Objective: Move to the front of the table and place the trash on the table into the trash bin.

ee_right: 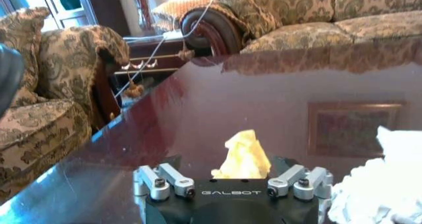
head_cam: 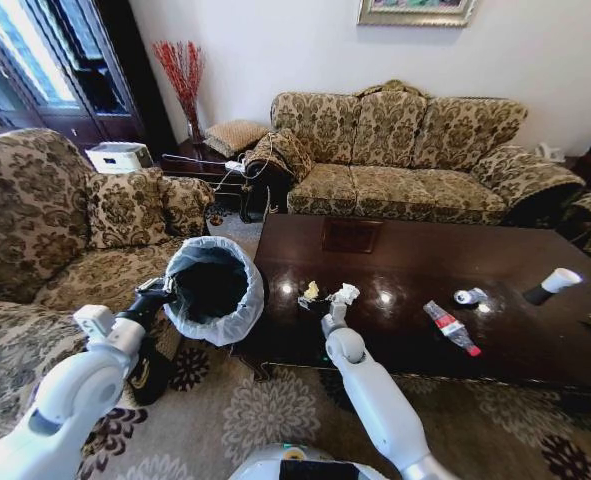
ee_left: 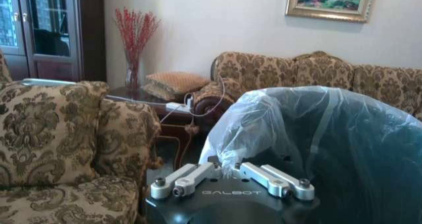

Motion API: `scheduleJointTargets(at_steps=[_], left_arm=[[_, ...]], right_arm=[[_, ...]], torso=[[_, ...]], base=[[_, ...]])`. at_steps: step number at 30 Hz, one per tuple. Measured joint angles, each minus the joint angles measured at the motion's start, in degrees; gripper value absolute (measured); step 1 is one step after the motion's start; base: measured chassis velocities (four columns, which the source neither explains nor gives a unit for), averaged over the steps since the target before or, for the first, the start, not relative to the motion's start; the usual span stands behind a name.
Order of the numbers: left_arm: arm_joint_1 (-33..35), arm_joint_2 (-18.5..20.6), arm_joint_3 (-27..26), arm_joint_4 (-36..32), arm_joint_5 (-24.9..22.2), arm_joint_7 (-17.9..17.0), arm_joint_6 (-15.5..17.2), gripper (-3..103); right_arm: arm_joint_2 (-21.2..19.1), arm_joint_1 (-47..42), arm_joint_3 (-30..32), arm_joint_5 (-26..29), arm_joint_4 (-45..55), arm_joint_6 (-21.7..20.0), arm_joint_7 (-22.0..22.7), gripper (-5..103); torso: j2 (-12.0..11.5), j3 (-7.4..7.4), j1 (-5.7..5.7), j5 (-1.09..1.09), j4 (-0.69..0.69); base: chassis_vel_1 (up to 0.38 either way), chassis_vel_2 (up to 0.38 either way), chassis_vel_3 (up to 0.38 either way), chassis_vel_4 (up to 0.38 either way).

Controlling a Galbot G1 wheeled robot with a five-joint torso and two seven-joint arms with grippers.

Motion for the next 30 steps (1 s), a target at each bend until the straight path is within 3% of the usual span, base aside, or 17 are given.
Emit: scheduleJointTargets(at_steps=[2,6,8,9,11,13,14,15,20,22,27,30], left_arm=[[-0.1,0.1,0.0,0.0,0.0,0.0,0.0,3],[-0.2,0.3,0.0,0.2,-0.2,0.0,0.0,3],[-0.2,0.3,0.0,0.2,-0.2,0.0,0.0,3],[-0.3,0.3,0.0,0.2,-0.2,0.0,0.0,3],[-0.3,0.3,0.0,0.2,-0.2,0.0,-0.1,3],[-0.3,0.4,0.0,0.2,-0.3,0.0,-0.1,3],[-0.3,0.4,0.0,0.2,-0.3,0.0,-0.1,3],[-0.2,0.6,0.0,0.1,-0.3,0.0,-0.1,3],[0.2,0.9,-0.4,-0.2,-0.4,0.0,-0.1,3],[0.7,1.0,-0.8,-0.6,-0.5,-0.1,-0.1,3],[1.1,2.2,-1.3,-1.2,-2.1,-0.8,0.0,3],[1.4,6.5,-2.5,-1.2,-5.6,-3.1,2.6,3]], right_arm=[[0.1,0.2,0.0,0.2,-0.4,0.0,0.0,85],[0.3,0.4,-0.1,1.1,-1.0,-0.3,-0.1,64],[0.3,0.4,-0.1,1.2,-1.0,-0.3,-0.1,64],[0.4,0.2,-0.1,1.4,-1.0,-0.3,-0.1,53],[0.4,0.0,-0.1,1.5,-0.9,-0.3,-0.1,53],[0.2,-0.8,0.0,1.6,-0.1,-0.4,-0.1,42],[0.2,-0.8,0.0,1.6,-0.1,-0.4,-0.1,42],[0.1,-1.1,0.0,1.6,0.3,-0.4,-0.1,32],[-0.3,-2.0,0.2,1.6,1.3,-0.4,-0.1,21],[-0.6,-2.5,0.3,1.6,2.1,-0.4,-0.1,5],[-1.2,-3.6,0.6,2.2,4.6,0.2,-0.1,1],[-3.1,-6.7,1.9,1.1,14.0,3.4,-1.6,0]], torso=[[0.0,0.00,0.00,0.00,0.00],[0.0,-0.01,-0.01,0.00,0.00],[0.0,-0.01,-0.01,0.00,0.00],[0.0,-0.01,-0.01,0.00,0.00],[0.0,0.00,-0.01,0.01,0.00],[0.0,-0.01,-0.01,0.00,0.00],[0.0,-0.01,-0.01,0.00,0.00],[0.0,-0.01,-0.01,0.00,0.00],[0.0,-0.01,-0.01,0.00,0.00],[0.0,-0.01,-0.01,0.00,0.00],[0.0,-0.01,-0.01,0.00,0.01],[0.0,-0.01,-0.01,-0.01,0.00]], base=[[0.000,0.000,0.000,0.000],[0.000,0.000,0.000,0.000],[0.000,0.000,0.000,0.000],[0.000,0.000,0.000,0.000],[0.000,0.000,0.000,0.000],[0.000,0.000,0.000,0.000],[0.000,0.000,0.000,0.000],[0.000,0.000,0.000,0.000],[0.000,0.000,0.000,0.000],[0.000,0.000,0.000,0.000],[0.000,0.000,0.000,0.000],[0.000,0.000,0.000,0.000]])
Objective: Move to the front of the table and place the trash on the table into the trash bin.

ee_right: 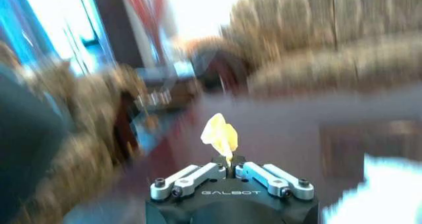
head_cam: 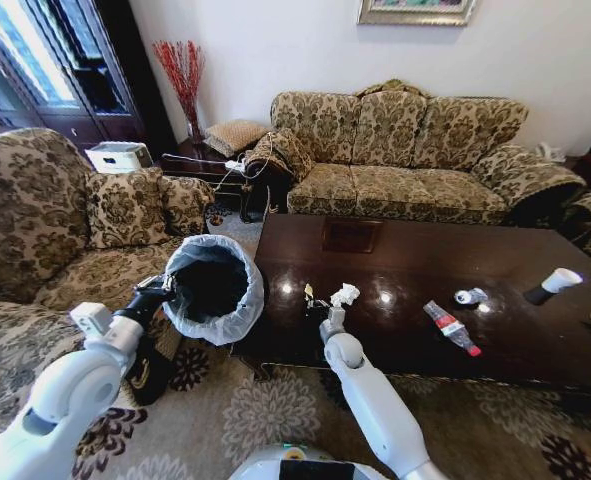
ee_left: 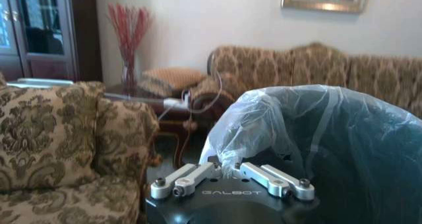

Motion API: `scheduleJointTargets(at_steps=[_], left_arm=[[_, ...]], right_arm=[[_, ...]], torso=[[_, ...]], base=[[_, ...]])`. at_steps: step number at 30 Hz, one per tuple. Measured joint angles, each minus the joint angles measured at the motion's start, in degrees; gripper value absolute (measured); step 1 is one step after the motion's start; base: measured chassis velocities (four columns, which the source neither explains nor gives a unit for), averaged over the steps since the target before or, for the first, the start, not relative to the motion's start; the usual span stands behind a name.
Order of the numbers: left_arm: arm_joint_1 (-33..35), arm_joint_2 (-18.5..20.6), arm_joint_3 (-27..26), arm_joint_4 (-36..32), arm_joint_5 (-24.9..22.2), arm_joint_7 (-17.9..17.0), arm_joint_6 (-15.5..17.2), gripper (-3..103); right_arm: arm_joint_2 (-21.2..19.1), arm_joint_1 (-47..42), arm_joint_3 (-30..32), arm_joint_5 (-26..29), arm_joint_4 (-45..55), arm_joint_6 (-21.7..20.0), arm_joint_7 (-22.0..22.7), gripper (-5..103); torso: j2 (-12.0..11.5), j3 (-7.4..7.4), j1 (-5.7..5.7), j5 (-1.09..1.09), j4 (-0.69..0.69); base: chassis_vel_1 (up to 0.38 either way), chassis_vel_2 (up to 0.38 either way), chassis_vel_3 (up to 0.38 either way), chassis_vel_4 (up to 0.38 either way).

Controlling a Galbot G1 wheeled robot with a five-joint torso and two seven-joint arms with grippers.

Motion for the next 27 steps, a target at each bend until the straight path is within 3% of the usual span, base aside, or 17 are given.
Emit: scheduleJointTargets(at_steps=[1,4,5,8,9,12,17,20,24,27], left_arm=[[0.0,0.0,0.0,0.0,0.0,0.0,0.0,3],[-1.1,9.1,-1.3,0.9,-8.0,-4.2,5.2,3],[-1.1,9.1,-1.3,0.9,-8.0,-4.2,5.2,3],[-2.9,16.1,-0.7,2.3,-13.3,-6.2,7.2,3],[-2.9,16.1,-0.7,2.3,-13.3,-6.2,7.2,3],[-4.1,22.1,0.9,3.2,-18.1,-7.2,8.1,3],[-4.4,26.1,1.4,3.3,-21.4,-8.0,8.1,3],[-4.6,28.6,1.3,1.7,-24.4,-8.8,8.1,3],[-4.6,29.2,1.0,0.2,-25.3,-9.1,8.1,3],[-4.3,28.7,0.9,-2.3,-26.0,-9.2,8.3,3]], right_arm=[[0.0,0.0,0.0,0.0,0.0,0.0,0.0,0],[-2.9,-2.3,3.2,-3.1,11.7,6.7,-3.3,0],[-2.9,-2.3,3.2,-3.1,11.7,6.7,-3.3,0],[-6.0,-3.0,5.2,-3.6,19.3,9.4,-5.0,0],[-6.0,-3.0,5.2,-3.6,19.3,9.4,-5.0,0],[-9.7,-3.8,3.9,0.3,26.9,11.5,-7.5,0],[-11.0,-2.9,-1.2,6.2,32.6,10.0,-9.1,0],[-10.9,0.0,-8.9,11.2,33.7,7.7,-9.8,0],[-9.7,2.2,-13.2,11.2,31.9,7.0,-11.0,0],[-7.7,4.4,-17.7,8.8,29.5,4.3,-11.3,0]], torso=[[0.0,0.00,0.00,0.00,0.00],[0.0,-0.01,-0.01,0.03,0.00],[0.0,-0.01,-0.01,0.03,0.00],[0.0,0.00,0.00,0.02,-0.01],[0.0,0.00,0.00,0.02,-0.01],[0.0,0.00,0.01,0.02,-0.02],[0.0,0.00,0.00,0.01,-0.01],[0.0,0.00,0.00,0.00,0.00],[0.0,0.00,0.00,0.03,-0.01],[0.0,0.00,0.00,0.01,0.00]], base=[[0.000,0.000,0.000,0.000],[0.000,0.000,0.000,0.000],[0.000,0.000,0.000,0.000],[0.000,0.000,0.000,0.000],[0.000,0.000,0.000,0.000],[0.000,0.000,0.000,0.000],[0.000,0.000,0.000,0.000],[0.000,0.000,0.000,0.000],[0.000,0.000,0.000,0.000],[0.000,0.000,0.000,0.000]])
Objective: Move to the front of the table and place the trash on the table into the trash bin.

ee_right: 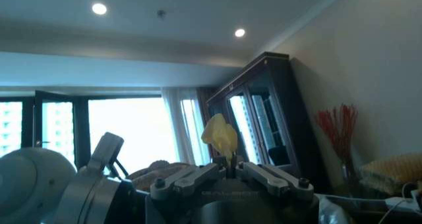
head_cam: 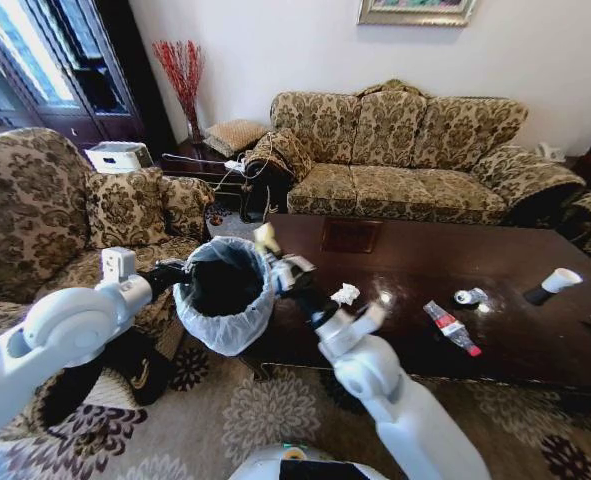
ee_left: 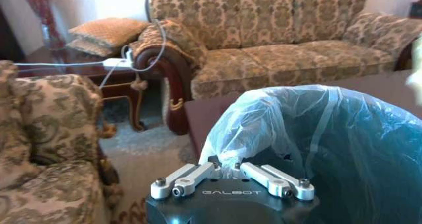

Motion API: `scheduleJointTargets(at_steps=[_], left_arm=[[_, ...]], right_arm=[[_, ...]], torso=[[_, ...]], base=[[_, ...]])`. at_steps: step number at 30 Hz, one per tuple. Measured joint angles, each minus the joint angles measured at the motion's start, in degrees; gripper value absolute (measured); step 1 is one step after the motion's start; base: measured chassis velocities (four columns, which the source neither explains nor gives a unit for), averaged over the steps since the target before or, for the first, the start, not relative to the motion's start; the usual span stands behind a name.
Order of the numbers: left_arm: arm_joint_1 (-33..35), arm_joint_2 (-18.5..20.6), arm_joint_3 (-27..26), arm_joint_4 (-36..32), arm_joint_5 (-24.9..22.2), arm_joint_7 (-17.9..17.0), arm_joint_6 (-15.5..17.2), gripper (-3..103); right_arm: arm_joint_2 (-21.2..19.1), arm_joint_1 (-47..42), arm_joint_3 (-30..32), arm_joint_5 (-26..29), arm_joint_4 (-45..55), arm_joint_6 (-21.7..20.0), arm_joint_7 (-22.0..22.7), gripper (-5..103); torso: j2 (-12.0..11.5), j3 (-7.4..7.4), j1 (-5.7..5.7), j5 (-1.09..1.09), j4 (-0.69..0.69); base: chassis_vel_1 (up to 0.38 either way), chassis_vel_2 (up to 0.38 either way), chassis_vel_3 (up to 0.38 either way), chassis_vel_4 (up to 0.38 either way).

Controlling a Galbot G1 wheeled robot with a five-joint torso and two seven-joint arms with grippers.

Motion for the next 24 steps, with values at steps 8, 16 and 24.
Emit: scheduleJointTargets(at_steps=[8,16,24], left_arm=[[0.6,-1.9,-1.1,-2.0,0.2,0.0,0.9,3],[0.8,-2.2,-0.8,-2.2,0.5,0.1,0.9,3],[1.0,-2.3,-0.7,-0.3,1.2,0.0,1.2,3]], right_arm=[[1.4,-0.3,-2.4,-2.2,-1.1,-2.1,0.5,20],[-0.3,-2.1,-0.6,-1.8,0.8,-1.5,-0.2,52],[-0.7,-6.4,7.5,0.2,5.4,1.5,-0.6,79]], torso=[[0.0,0.00,0.00,0.00,0.00],[0.0,0.00,0.00,0.00,0.00],[0.0,0.00,0.00,0.01,0.00]], base=[[0.000,0.000,0.000,0.000],[0.000,0.000,0.000,0.000],[0.000,0.000,0.000,0.000]])
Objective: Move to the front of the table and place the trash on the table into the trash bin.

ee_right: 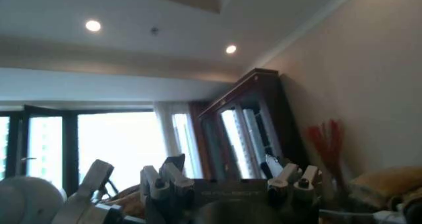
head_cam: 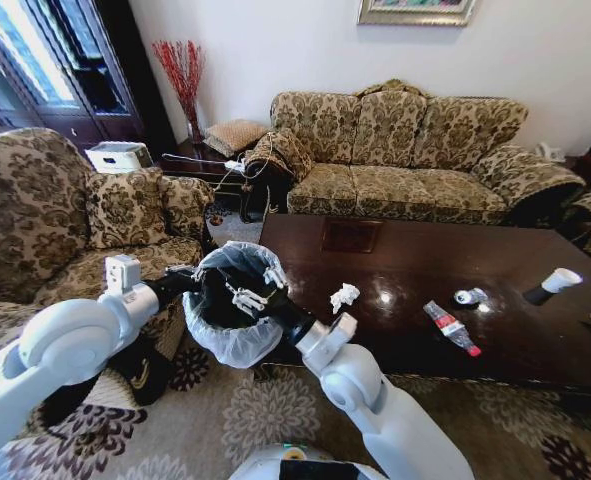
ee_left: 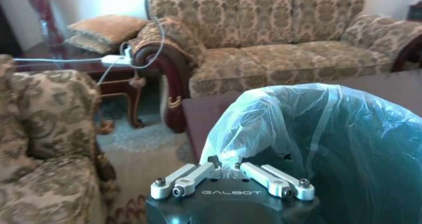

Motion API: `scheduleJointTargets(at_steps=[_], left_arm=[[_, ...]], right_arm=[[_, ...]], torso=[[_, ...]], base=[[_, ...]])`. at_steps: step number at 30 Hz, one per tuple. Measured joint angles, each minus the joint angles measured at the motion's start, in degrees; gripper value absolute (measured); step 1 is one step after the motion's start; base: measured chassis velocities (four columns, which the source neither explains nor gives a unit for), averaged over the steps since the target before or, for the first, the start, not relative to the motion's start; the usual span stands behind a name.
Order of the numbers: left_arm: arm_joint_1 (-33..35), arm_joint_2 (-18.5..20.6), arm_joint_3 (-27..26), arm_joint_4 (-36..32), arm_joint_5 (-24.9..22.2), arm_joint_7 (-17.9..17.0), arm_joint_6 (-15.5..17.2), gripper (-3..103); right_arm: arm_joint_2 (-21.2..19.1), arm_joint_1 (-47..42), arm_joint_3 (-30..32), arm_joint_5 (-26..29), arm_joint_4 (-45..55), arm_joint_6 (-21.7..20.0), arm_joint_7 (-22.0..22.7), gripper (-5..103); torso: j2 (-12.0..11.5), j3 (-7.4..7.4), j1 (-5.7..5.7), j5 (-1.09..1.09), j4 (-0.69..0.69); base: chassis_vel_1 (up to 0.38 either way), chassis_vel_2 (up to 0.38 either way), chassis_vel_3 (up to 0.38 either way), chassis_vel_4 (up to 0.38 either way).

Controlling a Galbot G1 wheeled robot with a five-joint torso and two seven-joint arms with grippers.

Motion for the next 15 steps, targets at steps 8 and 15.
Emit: scheduleJointTargets(at_steps=[8,15], left_arm=[[-2.6,1.0,-1.2,5.5,1.0,0.6,-1.3,3],[-2.0,-0.5,-0.8,3.1,1.1,0.9,-1.5,3]], right_arm=[[-4.9,-9.8,18.2,3.6,-5.0,-4.3,11.3,99],[-2.0,-10.0,21.1,1.0,-21.1,-3.9,15.3,100]], torso=[[0.0,0.00,0.00,0.03,-0.02],[0.0,0.00,0.00,-0.03,-0.01]], base=[[0.000,0.000,0.000,0.000],[0.000,0.000,0.000,0.000]])
